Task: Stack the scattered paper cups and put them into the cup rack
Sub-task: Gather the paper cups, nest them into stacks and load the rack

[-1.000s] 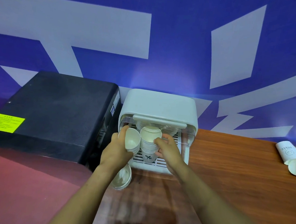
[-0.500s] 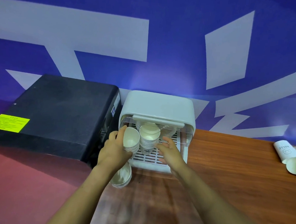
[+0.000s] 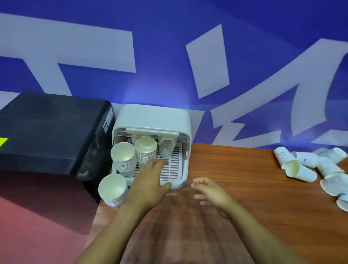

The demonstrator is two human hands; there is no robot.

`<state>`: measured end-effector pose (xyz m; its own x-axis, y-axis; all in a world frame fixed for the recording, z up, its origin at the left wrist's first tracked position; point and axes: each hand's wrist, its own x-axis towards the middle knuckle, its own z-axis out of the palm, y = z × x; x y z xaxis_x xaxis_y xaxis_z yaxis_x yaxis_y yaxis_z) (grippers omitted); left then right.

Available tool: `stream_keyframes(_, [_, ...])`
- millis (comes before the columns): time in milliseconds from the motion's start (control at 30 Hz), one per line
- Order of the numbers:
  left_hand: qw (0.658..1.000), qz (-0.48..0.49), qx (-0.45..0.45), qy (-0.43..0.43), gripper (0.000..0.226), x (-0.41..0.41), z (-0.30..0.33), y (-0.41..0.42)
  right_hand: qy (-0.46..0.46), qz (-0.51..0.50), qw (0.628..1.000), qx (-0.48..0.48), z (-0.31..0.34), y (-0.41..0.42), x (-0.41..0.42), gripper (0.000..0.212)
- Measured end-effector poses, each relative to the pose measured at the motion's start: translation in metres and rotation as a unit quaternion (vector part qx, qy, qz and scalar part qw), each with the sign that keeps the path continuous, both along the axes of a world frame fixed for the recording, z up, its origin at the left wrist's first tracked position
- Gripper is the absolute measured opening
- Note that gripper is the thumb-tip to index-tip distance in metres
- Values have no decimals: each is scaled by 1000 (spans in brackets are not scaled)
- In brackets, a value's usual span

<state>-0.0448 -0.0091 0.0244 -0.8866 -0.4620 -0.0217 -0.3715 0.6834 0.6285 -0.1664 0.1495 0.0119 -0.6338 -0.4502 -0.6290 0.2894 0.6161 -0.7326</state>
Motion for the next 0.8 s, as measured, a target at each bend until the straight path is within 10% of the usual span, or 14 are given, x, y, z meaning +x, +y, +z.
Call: stream_keyframes(800, [973,-148,47,-168,48,-139,-38,311,10,-111,994,-11,-18,354,-126,11])
